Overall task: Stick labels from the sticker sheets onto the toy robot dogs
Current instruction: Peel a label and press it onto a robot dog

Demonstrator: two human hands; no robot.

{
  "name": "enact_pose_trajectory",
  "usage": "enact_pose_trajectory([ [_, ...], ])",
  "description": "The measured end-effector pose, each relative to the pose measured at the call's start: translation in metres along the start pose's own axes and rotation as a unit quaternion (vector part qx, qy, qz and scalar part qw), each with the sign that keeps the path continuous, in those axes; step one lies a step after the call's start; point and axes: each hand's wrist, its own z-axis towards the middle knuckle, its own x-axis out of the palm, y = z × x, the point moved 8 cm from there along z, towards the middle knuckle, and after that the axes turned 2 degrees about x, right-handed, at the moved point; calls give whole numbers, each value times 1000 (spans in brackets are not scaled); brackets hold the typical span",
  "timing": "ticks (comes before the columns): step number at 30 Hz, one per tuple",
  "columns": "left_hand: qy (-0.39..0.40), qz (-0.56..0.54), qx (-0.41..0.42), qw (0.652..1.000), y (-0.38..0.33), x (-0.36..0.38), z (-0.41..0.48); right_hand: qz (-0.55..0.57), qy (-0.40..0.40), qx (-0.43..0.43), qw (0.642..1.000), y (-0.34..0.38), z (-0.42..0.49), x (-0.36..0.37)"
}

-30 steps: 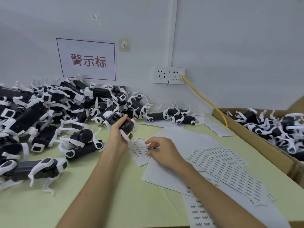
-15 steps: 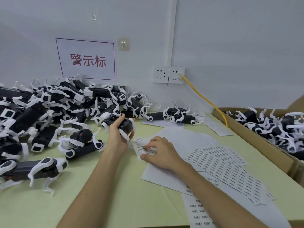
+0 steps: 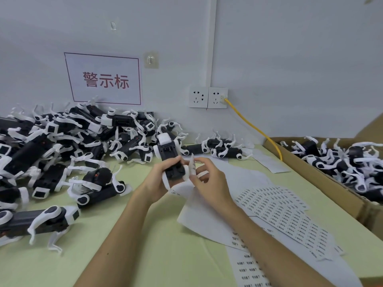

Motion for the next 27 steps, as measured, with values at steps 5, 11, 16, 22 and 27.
enact_pose_trajectory([
  [5, 2, -23, 6, 1000, 1, -2, 3, -17, -22, -13, 1000, 4, 0, -6],
  [11, 15, -5, 19, 1000, -4, 7, -1, -7, -67, -7, 998, 3, 0, -14],
  [16, -3, -15, 23, 1000, -4, 5, -2, 0, -70, -17, 997, 5, 1, -16],
  [22, 12, -20, 14, 1000, -1, 10, -1, -17, -76, -27, 997, 6, 2, -16],
  [27, 2, -12, 5, 1000, 6, 7, 3, -38, -110, -60, 991, 8, 0, -21],
])
